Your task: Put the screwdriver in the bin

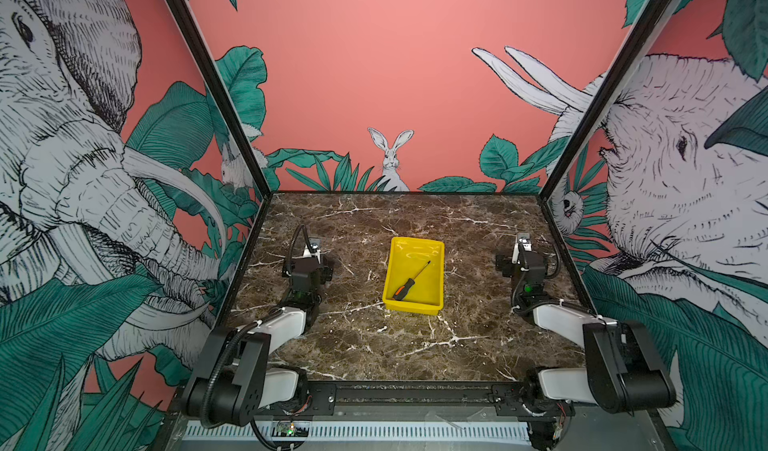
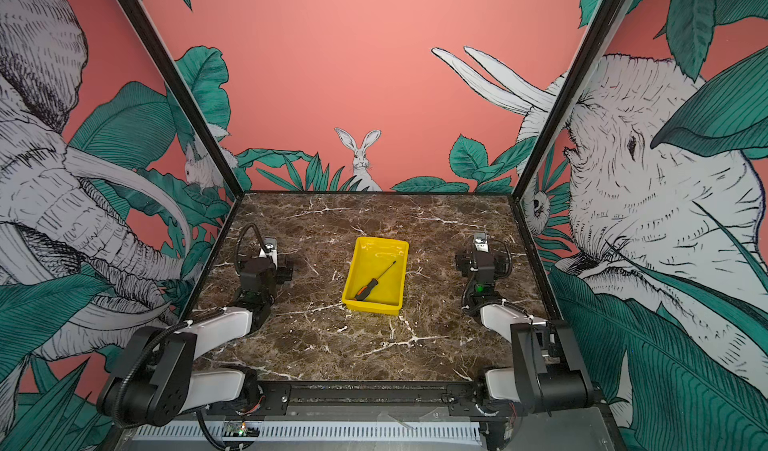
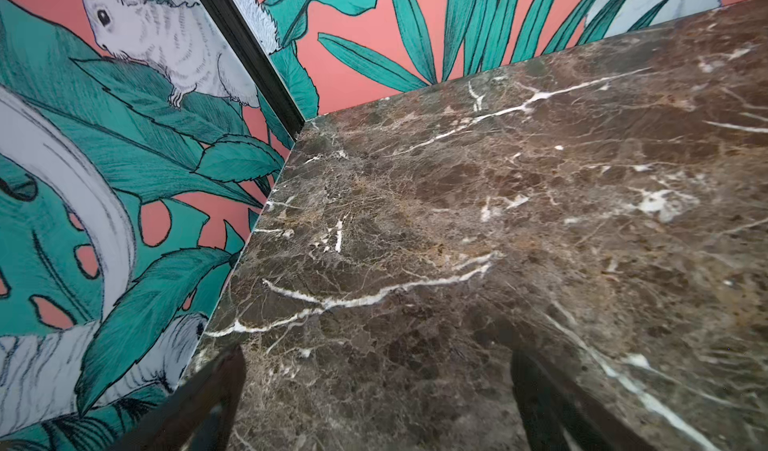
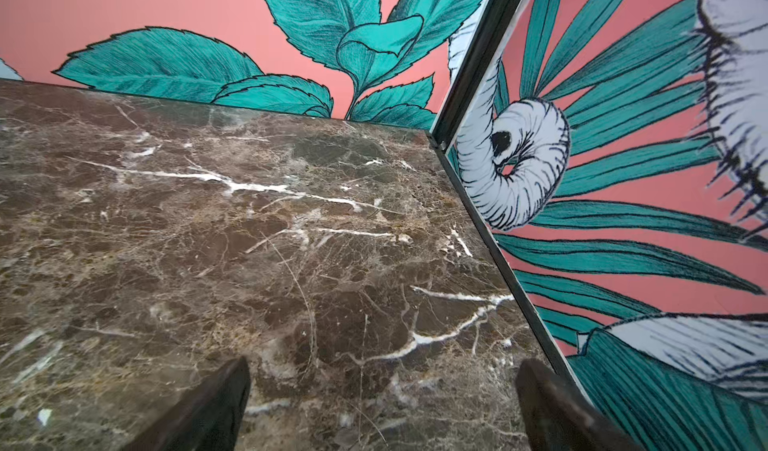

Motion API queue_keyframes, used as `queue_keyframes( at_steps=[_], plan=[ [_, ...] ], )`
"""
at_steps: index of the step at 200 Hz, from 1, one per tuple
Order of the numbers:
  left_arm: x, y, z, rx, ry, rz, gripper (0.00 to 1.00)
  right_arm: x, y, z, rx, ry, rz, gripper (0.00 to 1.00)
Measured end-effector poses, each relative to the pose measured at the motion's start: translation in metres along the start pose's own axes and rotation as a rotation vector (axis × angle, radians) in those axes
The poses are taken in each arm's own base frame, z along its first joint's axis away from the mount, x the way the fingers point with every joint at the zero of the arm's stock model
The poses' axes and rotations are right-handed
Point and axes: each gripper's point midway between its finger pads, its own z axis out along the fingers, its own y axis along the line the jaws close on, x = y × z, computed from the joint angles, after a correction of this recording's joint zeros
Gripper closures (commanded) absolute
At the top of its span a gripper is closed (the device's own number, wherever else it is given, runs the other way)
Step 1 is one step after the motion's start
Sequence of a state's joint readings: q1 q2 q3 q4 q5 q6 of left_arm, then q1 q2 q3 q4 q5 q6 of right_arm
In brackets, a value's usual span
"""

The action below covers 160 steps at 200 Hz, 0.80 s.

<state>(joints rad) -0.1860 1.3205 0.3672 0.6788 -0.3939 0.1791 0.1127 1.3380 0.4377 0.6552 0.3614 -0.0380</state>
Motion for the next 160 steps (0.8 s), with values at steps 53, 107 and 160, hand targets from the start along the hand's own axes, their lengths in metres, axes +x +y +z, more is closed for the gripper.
queue_keyframes(
  at_steps=[53, 107, 160],
  plan=[
    [0.014, -0.015, 0.019, 0.087, -0.011, -0.024, 0.0, 0.025, 0.006, -0.005, -0.026, -0.012, 0.01, 0.01],
    [0.024, -0.017, 0.031, 0.132, -0.022, -0.069, 0.0, 0.068, 0.029, 0.007, -0.107, 0.046, -0.041, 0.01],
    [0.022, -0.016, 0.035, 0.166, -0.018, -0.103, 0.0, 0.044, 0.031, 0.017, -0.147, -0.003, -0.007, 0.01]
  ],
)
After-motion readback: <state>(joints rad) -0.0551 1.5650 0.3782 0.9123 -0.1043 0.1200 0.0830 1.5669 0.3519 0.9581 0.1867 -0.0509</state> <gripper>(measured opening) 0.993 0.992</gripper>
